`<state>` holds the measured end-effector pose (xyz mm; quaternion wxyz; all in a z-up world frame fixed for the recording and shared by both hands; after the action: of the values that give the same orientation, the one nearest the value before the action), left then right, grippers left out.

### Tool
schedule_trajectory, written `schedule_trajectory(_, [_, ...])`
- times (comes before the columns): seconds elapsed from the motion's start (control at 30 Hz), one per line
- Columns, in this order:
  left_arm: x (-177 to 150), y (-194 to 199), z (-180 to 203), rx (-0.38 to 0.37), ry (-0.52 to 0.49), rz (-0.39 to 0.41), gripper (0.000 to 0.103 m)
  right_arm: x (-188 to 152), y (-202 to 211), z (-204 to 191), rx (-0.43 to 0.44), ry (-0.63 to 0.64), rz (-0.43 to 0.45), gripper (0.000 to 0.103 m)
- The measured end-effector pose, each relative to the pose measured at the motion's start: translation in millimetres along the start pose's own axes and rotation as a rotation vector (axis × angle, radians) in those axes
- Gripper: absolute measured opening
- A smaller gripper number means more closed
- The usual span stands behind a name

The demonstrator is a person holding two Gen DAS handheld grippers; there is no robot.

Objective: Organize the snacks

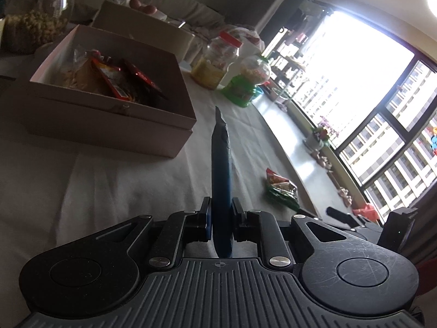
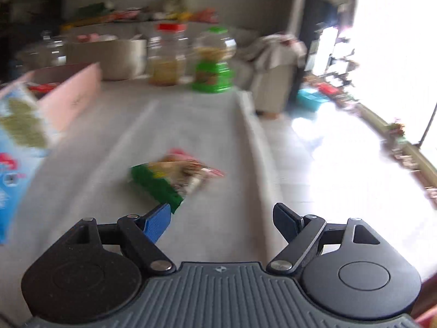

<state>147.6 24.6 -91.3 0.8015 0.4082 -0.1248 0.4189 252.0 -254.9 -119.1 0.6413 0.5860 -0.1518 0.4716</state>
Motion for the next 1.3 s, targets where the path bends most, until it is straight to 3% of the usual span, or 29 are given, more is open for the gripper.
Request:
schedule_trajectory(0.07, [-1, -1, 1, 0.006, -0.006, -0.001, 0.018, -1, 5, 15, -0.017, -0.046, 0.016, 0.083])
schedule_trajectory(0.23, [-3, -4, 1, 0.016, -0.024, 0.004, 0.018, 7, -1, 13, 0.19, -0.231, 0.003, 0.083])
schedule_trajectory(0.33, [-3, -3, 0, 0.022, -0.027, 0.006, 0.018, 16, -25, -3, 0.246, -0.283, -0.039, 0.083])
schedule_trajectory(0.5, [-6, -6, 3, 0.038, -0.066, -0.001, 0.018, 36, -67, -21, 0.21, -0.25, -0.081, 0.085])
schedule_trajectory(0.7, [-5, -40, 6, 0.053, -0.091, -0.046, 0.019, 44, -75, -28, 0.191, -0.189, -0.084, 0.089])
schedule_trajectory(0.77, [-4, -52, 7, 0.037, -0.081, -0.068, 0.019, 40, -69, -28, 0.185, -0.177, -0.063, 0.086])
schedule_trajectory(0.83, [-5, -57, 7, 0.031, -0.076, -0.079, 0.018, 37, -60, -27, 0.186, -0.164, -0.051, 0.068])
schedule_trajectory(1.07, [-18, -38, 9, -0.011, -0.083, -0.111, 0.017, 22, -18, -40, 0.314, -0.119, -0.032, 0.063])
schedule_trajectory(1.2, [-32, -5, 2, -0.053, -0.041, -0.154, 0.017, 13, 16, -52, 0.419, -0.071, -0.025, 0.06])
schedule_trajectory(1.3, [-28, 28, -6, -0.073, 0.011, -0.137, 0.017, 19, 48, -59, 0.48, -0.023, 0.016, 0.059])
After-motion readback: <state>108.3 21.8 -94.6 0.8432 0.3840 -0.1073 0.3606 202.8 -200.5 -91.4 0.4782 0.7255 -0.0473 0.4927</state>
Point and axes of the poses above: each gripper's, at about its wrist camera, not at the fingertips, and y roughly against the way its jaws point, z to its right, x to its top, the point moved 7 cm from there along -y, roughly the way its jaws point, and after that the axes turned 12 degrees about y, right-handed, at the moved point
